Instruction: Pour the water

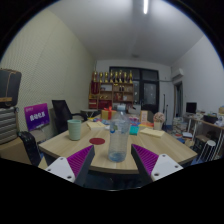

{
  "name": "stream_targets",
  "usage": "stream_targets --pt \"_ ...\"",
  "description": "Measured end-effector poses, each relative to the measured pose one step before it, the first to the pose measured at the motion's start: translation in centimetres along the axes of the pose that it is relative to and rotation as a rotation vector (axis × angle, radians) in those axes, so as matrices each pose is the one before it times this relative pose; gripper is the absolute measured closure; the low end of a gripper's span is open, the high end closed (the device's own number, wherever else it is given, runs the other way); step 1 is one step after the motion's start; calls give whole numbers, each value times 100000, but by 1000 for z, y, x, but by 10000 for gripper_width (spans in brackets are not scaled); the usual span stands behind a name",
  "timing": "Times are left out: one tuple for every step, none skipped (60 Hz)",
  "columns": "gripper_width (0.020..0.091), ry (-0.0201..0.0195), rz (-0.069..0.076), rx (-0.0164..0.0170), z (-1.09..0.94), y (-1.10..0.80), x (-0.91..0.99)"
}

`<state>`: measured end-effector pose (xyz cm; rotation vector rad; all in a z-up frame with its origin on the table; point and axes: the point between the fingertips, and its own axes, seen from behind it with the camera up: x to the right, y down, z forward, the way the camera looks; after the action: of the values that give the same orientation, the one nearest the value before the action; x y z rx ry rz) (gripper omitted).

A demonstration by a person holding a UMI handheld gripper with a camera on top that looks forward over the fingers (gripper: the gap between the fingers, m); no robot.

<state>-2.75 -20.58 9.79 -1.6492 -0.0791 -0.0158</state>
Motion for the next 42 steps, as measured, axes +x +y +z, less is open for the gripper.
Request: stream_targets --pt "284 246 419 -538 751 288 245" --pt "285 86 485 -122 702 149 196" --pt "284 39 409 232 717 47 180" --pt "286 137 272 274 645 2 162" --pt "286 270 120 256 620 13 98" --pt "284 236 40 222 640 15 106" --pt "285 186 -63 300 604 -26 109" --pt "288 220 -75 248 609 7 136" --pt "286 250 -78 143 609 0 92" --pt "284 119 -135 177 580 7 24" --pt "288 -62 -194 325 567 -56 5" --pt "285 -82 -327 418 525 -117 -41" --pt "280 200 -477 253 493 -83 15" --pt "290 463 -541 209 462 -44 77" --pt "293 501 -587 220 471 -2 87" --pt "296 796 -458 205 409 -52 127" --pt "299 704 -421 175 403 -56 141" --pt "299 718 -306 127 398 -70 161" --pt "298 731 -165 94 372 -100 168" --pt "297 653 -121 154 364 -92 130" --pt "298 468 -196 207 372 -45 139" --pt "297 335 -223 110 344 -62 68" --pt "299 266 -186 15 391 -18 110" --pt "300 351 -38 -10 426 -28 120" --pt "300 514 169 48 429 -50 163" --pt "302 557 255 221 379 -73 166" --pt "301 490 338 304 380 -126 119" --pt "301 377 414 531 490 228 39" --pt "302 223 456 226 391 -121 60" --pt "300 94 515 148 391 -75 35" --pt "299 80 570 -70 346 -418 34" --pt "301 -126 524 -85 443 13 -54" --pt "307 -388 539 -77 515 371 -209" --pt "313 -647 370 -629 375 -257 -163" --pt "324 -978 588 -684 1257 334 252" --pt "376 -410 490 -763 -296 356 -755" --pt "434 -412 673 -1154 258 385 -80" --pt "453 -96 735 -558 265 201 -47" --pt "466 387 815 1356 195 -275 103" --pt "471 628 767 896 149 -150 124" --pt "477 468 731 351 825 -162 700" --pt "484 430 619 372 50 88 -71"
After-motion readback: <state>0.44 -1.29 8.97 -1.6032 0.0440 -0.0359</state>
